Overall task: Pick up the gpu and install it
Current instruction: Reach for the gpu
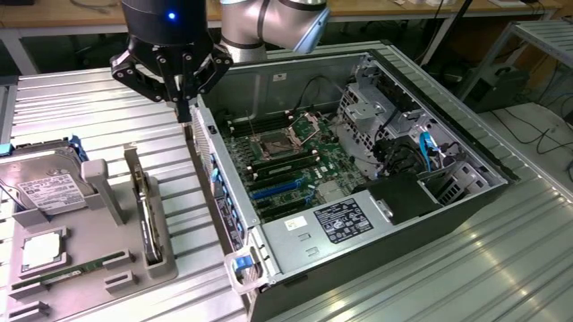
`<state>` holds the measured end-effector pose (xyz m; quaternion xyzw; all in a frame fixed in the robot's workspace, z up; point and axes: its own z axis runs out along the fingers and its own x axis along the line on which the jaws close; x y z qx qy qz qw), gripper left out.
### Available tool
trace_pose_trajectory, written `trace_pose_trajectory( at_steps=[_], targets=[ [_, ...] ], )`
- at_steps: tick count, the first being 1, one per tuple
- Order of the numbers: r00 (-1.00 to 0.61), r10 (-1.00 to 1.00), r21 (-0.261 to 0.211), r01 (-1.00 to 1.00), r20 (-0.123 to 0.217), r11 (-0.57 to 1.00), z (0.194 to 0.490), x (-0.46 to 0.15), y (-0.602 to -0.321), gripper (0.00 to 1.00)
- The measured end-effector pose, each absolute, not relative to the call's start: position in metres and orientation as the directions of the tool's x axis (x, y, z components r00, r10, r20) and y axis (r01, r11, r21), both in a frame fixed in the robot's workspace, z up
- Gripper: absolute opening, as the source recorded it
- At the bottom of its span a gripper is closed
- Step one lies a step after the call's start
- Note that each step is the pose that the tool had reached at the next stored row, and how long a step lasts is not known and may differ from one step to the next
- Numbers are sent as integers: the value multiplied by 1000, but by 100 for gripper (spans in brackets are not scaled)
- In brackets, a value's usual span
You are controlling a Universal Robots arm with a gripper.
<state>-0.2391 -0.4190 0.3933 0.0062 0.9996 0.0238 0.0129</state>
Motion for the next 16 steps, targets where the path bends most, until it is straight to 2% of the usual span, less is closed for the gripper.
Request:
trace_pose_trajectory(
  at_steps=[16],
  targets=[
    [-1000, 10, 48, 9, -25, 999, 393, -280, -433, 11]
  ],
)
